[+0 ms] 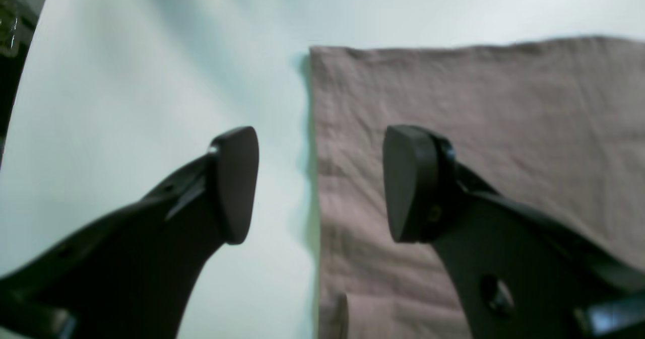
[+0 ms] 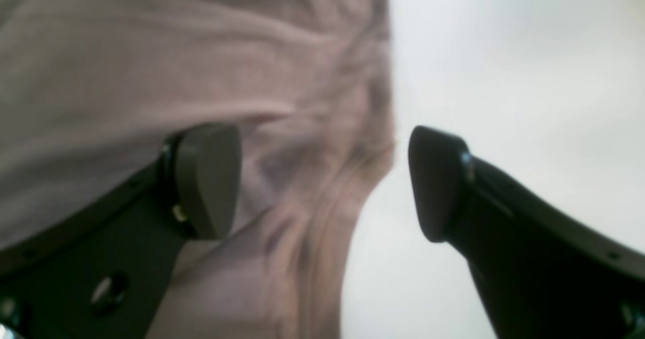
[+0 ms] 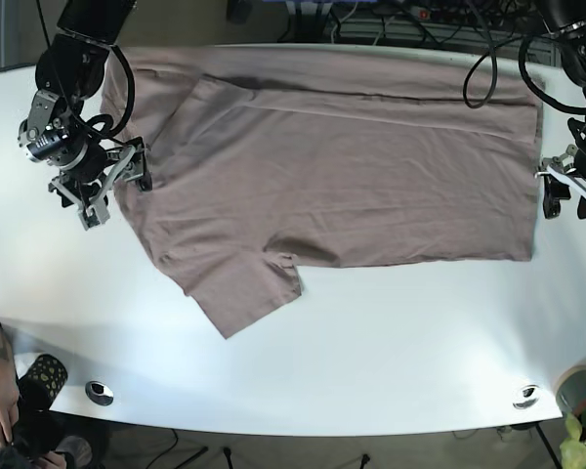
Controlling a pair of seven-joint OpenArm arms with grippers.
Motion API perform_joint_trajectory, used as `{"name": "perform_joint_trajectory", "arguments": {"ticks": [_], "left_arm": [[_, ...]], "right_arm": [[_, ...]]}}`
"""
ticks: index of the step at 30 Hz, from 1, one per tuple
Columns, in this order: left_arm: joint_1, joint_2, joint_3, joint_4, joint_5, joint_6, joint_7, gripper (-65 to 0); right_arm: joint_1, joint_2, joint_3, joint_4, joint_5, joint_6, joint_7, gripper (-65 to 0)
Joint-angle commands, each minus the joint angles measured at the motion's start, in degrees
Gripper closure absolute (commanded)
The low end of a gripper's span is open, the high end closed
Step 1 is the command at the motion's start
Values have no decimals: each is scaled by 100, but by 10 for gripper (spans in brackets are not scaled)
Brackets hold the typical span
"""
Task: Fold the T-shirt properly
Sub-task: 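Release the hem and move both grippers along the shirt's sides, then grasp the shirt's side edges with both grippers near the sleeves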
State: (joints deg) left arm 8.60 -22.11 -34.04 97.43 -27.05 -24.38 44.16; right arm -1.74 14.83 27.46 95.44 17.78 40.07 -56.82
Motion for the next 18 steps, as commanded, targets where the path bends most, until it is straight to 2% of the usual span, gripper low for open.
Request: {"name": "perform_joint_trajectory", "arguments": {"ticks": [1,4,6,10,12,15,18], "left_arm": [[-205,-114,-38,-138,-78,16,-122,-367],[-451,-114,-29,-428,-78,16,-122,-367],[-645,-114,-29,-622,-69,16,-122,-367],[-1031,-132,340,-1079,-60,25,-130,-367],[-1172,-132,437,-1237,125,25,-166,-367],[-1436,-114,683,-1519,634,16,-544,-367],[-1700,-106,965,-2037,872,16,-957,-367]], "right_arm": [[354,148,-17,-291,64,-7,121,-480],[855,201,-52,-836,55,-7,148,-480],[1163,350,-69,-1197,55,-7,156,-480],[1734,376,-69,-2005,55,-7,280,-480],[1954,394,-69,-2375,55,-7,429,-480],[2306,543,-131,-3008,55,-7,622,-480],[2552,587,-500,-3570,55,-7,1080,-480]]}}
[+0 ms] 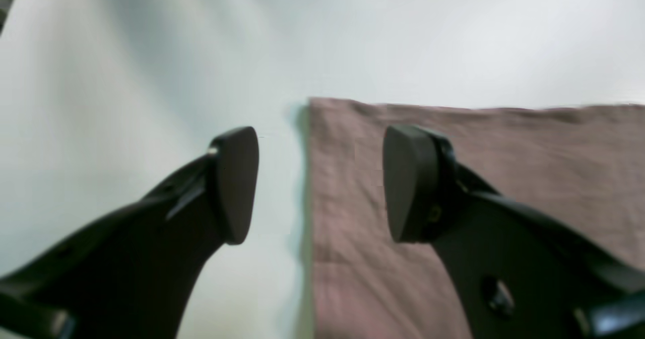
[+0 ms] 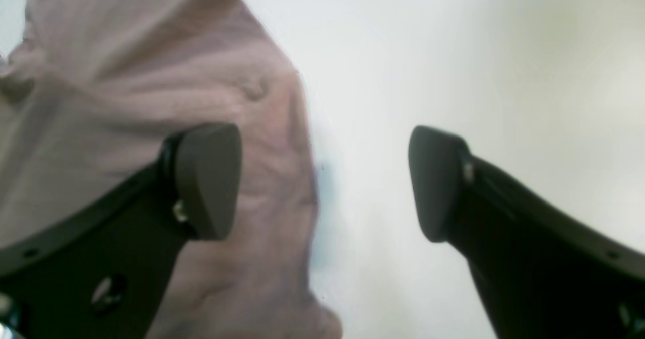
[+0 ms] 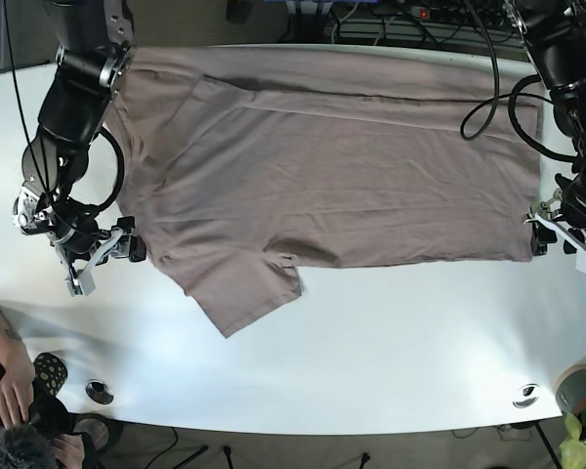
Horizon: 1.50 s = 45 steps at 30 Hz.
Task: Fold the T-shirt properly
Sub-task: 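Grasp the shirt's side edges with both grippers near the sleeves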
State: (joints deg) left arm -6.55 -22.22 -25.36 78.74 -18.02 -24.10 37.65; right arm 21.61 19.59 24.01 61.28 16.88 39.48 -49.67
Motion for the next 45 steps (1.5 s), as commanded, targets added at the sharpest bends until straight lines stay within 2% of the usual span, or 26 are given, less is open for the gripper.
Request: {"name": "perform_joint_trajectory", "arguments": {"ticks": [1,6,11,14,21,25,27,31,36,40,42,45], "left_arm": [[-264,-95,141,-327,-22,-12,-402,-367],[-607,-104,220,-1197,-4,-12,-886,-367],[-765,-104,220,-1848,-4,-12,-1413,-367],[-783,-104,220,-1900,-4,-12,-1536,-367],[-792,-121,220,-1909,4,-12,-1527,-367],[-809,-130,229,-1909,294,-12,-1527,-369],[-871,-112,229,-1909,488,-12,-1536,-371],[-1073,-112,220,-1953,699,-12,-1501,-378],[-1231,-112,220,-2507,708,-12,-1492,-512],[-1477,-112,220,-2946,716,-12,-1492,-518],[-1486,-112,220,-3087,708,-30,-1501,-518],[-1486,-112,229,-3166,708,-39,-1501,-518]], "right_arm": [[253,128,-260,-268,145,52,505,-480],[499,234,-638,-1007,145,52,1130,-480],[683,234,-682,-1816,145,52,1648,-480],[675,216,-682,-1886,145,52,1701,-480],[648,-65,-735,-1886,145,52,1692,-480],[648,-197,-1236,-1886,153,52,1692,-477],[648,-214,-1306,-1886,162,52,1701,-444],[648,-223,-1298,-1886,162,52,1719,-331],[648,-223,-1306,-1886,153,52,1727,-166],[666,-223,-1324,-1886,153,52,1727,-44],[675,-223,-1324,-1886,153,52,1727,-5],[666,-223,-1333,-1886,153,52,1727,0]]}}
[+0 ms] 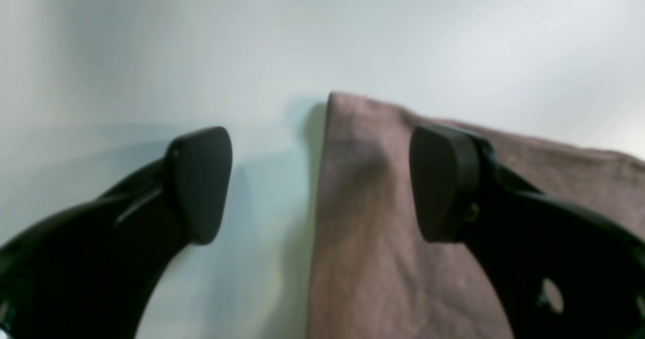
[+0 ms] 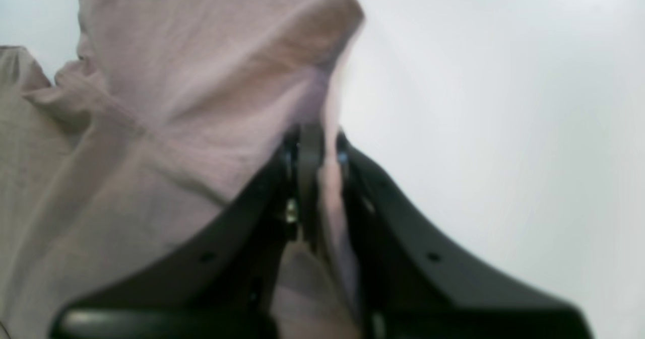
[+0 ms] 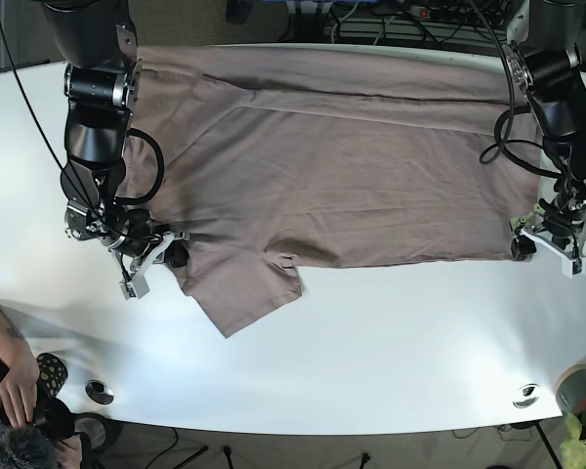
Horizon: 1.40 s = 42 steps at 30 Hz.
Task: Fold the T-shirt properly
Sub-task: 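Grasp the shirt's side edges with both grippers near the sleeves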
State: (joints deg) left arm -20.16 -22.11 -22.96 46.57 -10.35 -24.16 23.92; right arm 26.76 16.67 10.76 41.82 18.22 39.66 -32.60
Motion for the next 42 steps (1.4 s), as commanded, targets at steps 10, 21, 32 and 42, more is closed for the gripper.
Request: {"name": "perform_joint_trajectory", "arguments": {"ticks": [10,21,32,42], "left_arm": [[-160,-106,481,33,-68,-32,-129,-517],[-239,132,533,-204,-77,-357,100,-517],[-362,132,516,-573,-68,-560,65,-272],[-353,105,507,-538,-68,-595,-269,0]], "right_arm": [[132,70,18,59,29,34,20,0],[132,70,27,235,38,34,20,0],[62,70,27,235,73,34,20,0],[97,78,27,288,82,34,-6,0]]}}
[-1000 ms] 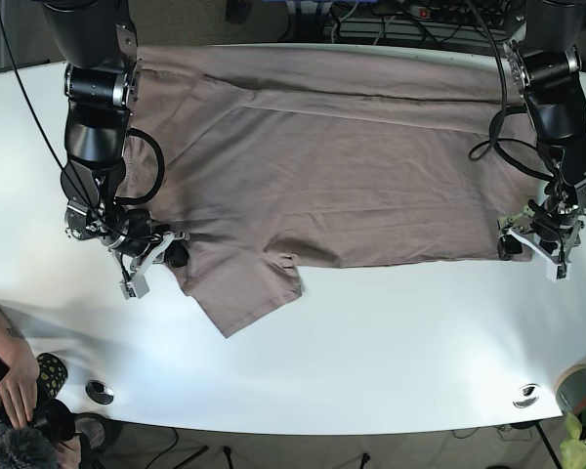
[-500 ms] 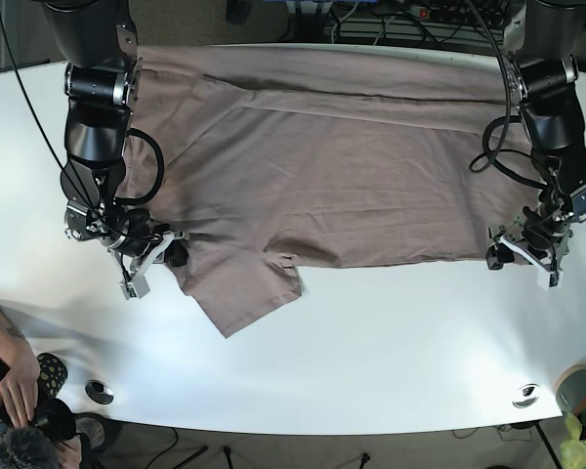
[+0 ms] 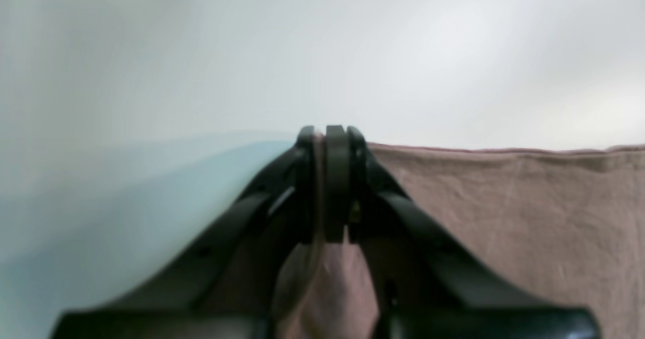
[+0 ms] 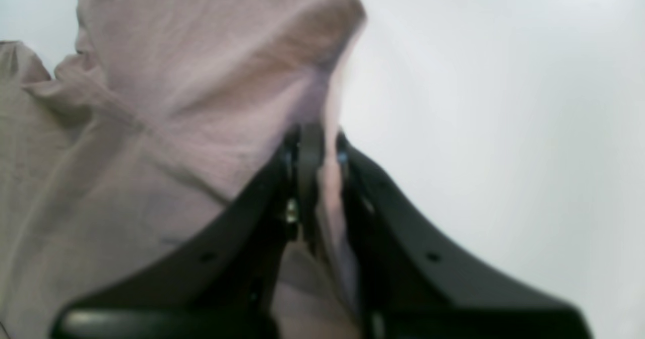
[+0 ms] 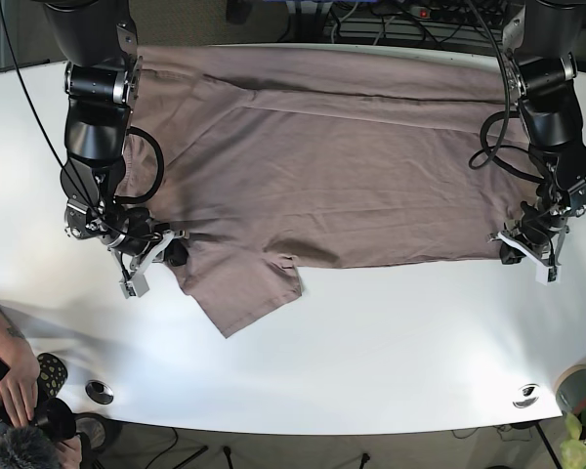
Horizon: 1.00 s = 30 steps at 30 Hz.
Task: Fold the T-shirt properly
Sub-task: 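Grasp the shirt's side edges with both grippers near the sleeves, then fold the gripped side edge over toward the collar with both grippers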
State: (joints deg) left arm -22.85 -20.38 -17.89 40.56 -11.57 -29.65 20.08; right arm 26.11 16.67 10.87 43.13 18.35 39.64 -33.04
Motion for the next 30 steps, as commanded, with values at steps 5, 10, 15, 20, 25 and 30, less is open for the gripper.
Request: {"name": "perform_joint_trajectory", "arguments": {"ticks": [5,10,15,20,25,30], "left_arm": [[-84,-67,-9,476,54,-55,142,0],[-23,-59,-9,731,54,-55,142,0],[39,-50,-26,1118,36,-55,406,0],[215,82,-589,1909,36,-81,1047,0],[250,188,-738,2586,63,-336,1592,0],[663,249,-738,3448,54,-363,1935,0]], "right_arm": [[-13,105,25,1010,68,36,3,0],[-83,114,25,1590,16,36,-323,0],[-101,122,139,1968,33,36,-718,0],[-382,122,614,2636,16,36,-973,0],[-620,122,623,3137,16,36,-1228,0],[-1024,122,623,3788,16,36,-1386,0]]}}
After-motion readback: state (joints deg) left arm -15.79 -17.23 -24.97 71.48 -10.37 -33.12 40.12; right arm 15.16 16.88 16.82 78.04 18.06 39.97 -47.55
